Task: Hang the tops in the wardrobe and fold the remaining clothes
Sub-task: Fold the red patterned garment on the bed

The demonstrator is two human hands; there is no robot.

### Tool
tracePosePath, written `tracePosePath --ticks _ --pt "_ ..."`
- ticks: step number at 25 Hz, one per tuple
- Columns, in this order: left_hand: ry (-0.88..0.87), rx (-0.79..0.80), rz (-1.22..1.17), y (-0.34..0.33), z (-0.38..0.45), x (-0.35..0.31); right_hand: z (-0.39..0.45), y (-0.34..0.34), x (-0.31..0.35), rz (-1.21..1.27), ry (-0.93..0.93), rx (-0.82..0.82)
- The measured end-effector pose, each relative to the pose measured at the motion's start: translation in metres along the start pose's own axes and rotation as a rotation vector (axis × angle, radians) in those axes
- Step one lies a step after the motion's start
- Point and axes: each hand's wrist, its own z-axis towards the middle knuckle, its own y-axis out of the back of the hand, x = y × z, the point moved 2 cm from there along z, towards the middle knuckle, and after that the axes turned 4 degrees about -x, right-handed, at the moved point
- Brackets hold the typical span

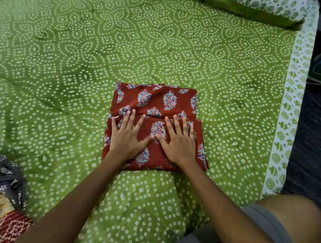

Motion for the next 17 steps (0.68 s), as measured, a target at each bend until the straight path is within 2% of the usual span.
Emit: tracePosePath --ticks 2,4,6,9,12,17 --pt "0.032 0.019 -0.004 0.002 0.027 0.008 0.016 0.005 -0.002 -0.007 -0.062 0.044" --pt "-0.012 0.021 -0.029 0.003 0.054 0.019 0.018 0.005 0.000 -0.021 -0.069 0.042" --pt "-0.015 -0.032 -0.121 0.006 0.083 0.037 0.014 0.003 -0.001 -0.016 -0.048 0.025" --pt "0.220 -0.274 -0.358 0.018 0.110 0.062 0.013 0.004 -0.002 -0.025 -0.047 0.003" --pt "0.326 -0.363 -0.491 0.028 0.117 0.077 0.014 0.003 -0.001 -0.020 -0.051 -0.011" --pt "0.269 -0.367 -0.358 0.033 0.127 0.087 0.014 0.002 -0.001 -0.027 -0.039 -0.061"
